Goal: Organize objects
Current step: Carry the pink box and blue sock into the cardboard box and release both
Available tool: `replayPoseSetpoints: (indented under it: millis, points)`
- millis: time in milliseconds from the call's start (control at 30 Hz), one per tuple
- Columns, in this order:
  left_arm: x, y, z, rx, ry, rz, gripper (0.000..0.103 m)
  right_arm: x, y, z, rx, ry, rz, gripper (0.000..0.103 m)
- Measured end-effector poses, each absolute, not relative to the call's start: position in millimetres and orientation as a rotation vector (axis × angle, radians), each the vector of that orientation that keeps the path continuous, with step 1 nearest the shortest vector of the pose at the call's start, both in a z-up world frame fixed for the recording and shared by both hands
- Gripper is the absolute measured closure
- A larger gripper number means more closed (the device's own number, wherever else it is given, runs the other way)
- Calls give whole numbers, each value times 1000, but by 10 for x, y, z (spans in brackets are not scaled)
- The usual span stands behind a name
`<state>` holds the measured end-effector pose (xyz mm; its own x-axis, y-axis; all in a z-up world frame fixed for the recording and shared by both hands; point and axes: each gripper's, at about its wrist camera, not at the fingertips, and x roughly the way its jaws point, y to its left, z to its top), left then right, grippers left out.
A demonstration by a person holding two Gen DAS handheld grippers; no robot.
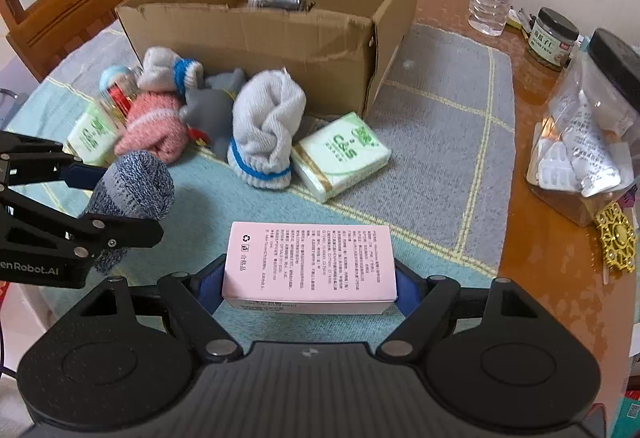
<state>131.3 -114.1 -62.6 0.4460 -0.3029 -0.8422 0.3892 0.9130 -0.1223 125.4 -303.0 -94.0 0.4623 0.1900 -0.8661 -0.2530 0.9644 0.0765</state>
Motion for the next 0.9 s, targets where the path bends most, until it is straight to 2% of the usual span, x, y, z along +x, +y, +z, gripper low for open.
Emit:
replayPoseSetpoints:
  millis: [267,567,900]
  points:
    - [1575,-1030,-235,139,1017,-465,47,1334,-2912,-512,-122,1035,321,19]
    - [2018,-881,158,161,951,-469,47,1576,-2658,-28,-148,923,340,19]
    - [2748,-637,231,164,922,-415,47,2110,-2549,215,-73,863,276,19]
